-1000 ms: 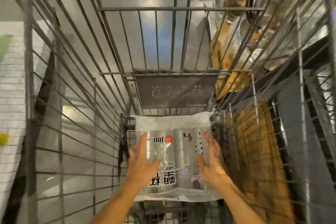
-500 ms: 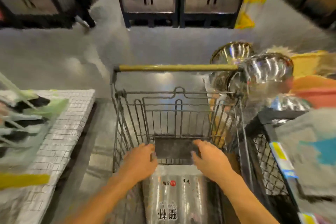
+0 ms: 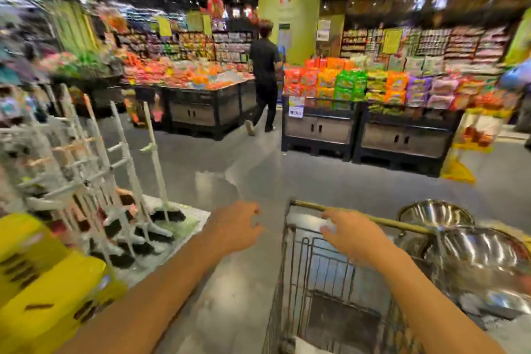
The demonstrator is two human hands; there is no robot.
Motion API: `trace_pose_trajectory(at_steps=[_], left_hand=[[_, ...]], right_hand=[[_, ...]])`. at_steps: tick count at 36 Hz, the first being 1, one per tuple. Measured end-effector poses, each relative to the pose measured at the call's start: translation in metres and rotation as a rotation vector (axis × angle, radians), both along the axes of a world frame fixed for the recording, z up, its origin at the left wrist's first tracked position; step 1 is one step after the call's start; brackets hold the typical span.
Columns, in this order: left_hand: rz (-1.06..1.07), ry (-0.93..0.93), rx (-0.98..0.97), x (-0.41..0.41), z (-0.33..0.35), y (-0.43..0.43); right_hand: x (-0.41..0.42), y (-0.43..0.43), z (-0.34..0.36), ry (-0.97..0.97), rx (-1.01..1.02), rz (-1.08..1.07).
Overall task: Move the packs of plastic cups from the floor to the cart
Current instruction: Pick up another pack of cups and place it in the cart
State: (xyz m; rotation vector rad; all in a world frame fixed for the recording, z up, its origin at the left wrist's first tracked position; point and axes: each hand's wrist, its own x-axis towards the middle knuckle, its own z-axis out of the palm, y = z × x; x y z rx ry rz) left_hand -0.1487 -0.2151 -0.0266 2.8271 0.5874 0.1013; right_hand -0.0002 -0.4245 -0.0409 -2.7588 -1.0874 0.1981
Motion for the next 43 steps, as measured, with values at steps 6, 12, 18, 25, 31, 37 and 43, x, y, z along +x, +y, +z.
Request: trace_pose_trajectory(at_steps=[6,12,18,25,31,37,43], left_hand=[[0.104,-0.073,0.020,-0.128,0.015,0.037],[0.272,-0.048,0.023,-0.282,0.025,0.070],[0.532,-0.023,0.033,-0.447,0.041,0.095],[0.942,-0.019,0.076,-0.619,0.041,0.083],[1.309,-0.020,0.057,-0.740,0.033,0.031],[1.735,-0.044,0.026,-0.824,0.030,-0.071],[2.152,-0.080,-0.024,-0.848,0.022,-0.192]], right_hand=[[-0.099,0.054,0.026,-0.046,0.043,0.113],[-0.221,0.128,0.034,0.007,0.066,0.308],[-0.358,0.218,0.054,-0.017,0.139,0.633],[-0.517,0.304,0.054,-0.026,0.075,1.029],[-0.653,0.343,0.046,-0.036,0.111,1.389],[-0.792,0.339,0.042,-0.036,0.168,1.811],[-0.903,0.280,0.025,-0.032,0.132,2.185]])
